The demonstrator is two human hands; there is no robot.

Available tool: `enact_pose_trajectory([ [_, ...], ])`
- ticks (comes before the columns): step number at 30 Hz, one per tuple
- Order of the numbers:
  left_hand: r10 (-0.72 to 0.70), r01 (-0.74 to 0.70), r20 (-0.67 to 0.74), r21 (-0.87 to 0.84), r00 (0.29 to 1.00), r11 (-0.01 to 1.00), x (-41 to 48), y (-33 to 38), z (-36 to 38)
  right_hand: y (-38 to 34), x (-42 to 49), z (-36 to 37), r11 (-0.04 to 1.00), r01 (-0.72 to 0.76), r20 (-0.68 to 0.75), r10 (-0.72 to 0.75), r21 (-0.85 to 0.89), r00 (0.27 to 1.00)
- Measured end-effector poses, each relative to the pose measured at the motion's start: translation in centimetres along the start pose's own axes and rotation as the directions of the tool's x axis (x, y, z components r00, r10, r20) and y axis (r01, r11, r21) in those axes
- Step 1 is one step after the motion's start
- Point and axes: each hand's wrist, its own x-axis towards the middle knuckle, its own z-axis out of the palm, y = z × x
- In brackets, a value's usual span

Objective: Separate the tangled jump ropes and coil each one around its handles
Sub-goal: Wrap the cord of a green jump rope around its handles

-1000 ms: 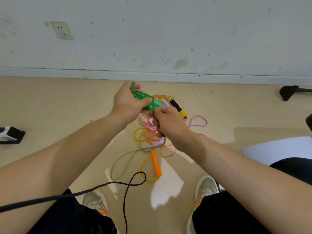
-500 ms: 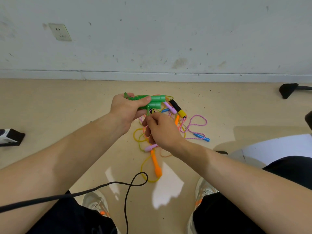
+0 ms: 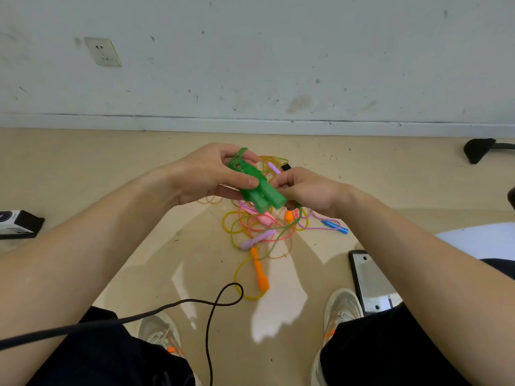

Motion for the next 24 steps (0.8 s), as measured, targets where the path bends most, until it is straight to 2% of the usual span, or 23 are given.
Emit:
enact_pose_trajectory([
  [2,0.003,-0.008,0.048,0.092,0.999,0.996,-0.2,0.2,-0.1,-0.2,0.0,-0.2,1.000,0.010,0.014,-0.010,-0.024,1.000],
  [6,0.005,-0.022,0.069,0.259,0.998,0.966,-0.4,0.2,-0.1,-0.5,-0.1,-0.6,0.978,-0.032,-0.029,0.026,-0.206,0.999],
  [9,0.016,-0.032,0.044,0.386,0.999,0.922,-0.1,-0.1,-0.1,-0.8,-0.2,-0.8,0.974,-0.071,-0.055,0.061,-0.214,0.997],
  [12,0.048,-0.042,0.004,0.550,0.999,0.834,0.3,-0.6,0.1,-1.4,-0.3,-0.7,0.988,-0.098,-0.079,0.089,-0.123,0.993],
  [17,0.201,-0.030,-0.147,0.733,0.969,0.680,1.3,-1.6,-0.1,-2.8,-0.9,1.3,0.960,-0.130,-0.090,0.157,0.247,0.984],
  [19,0.276,-0.007,-0.281,0.689,0.919,0.725,1.8,-2.1,-0.2,-3.0,-1.1,2.6,0.923,-0.092,-0.152,0.159,0.375,0.976],
  [21,0.301,-0.035,-0.414,0.540,0.859,0.841,2.0,-2.5,-0.1,-2.8,-1.3,4.2,0.910,-0.018,-0.247,0.131,0.414,0.960],
  [24,0.211,-0.106,-0.566,0.212,0.797,0.971,2.1,-2.7,0.6,-2.3,-1.5,6.5,0.977,0.063,-0.333,0.007,0.201,0.943],
])
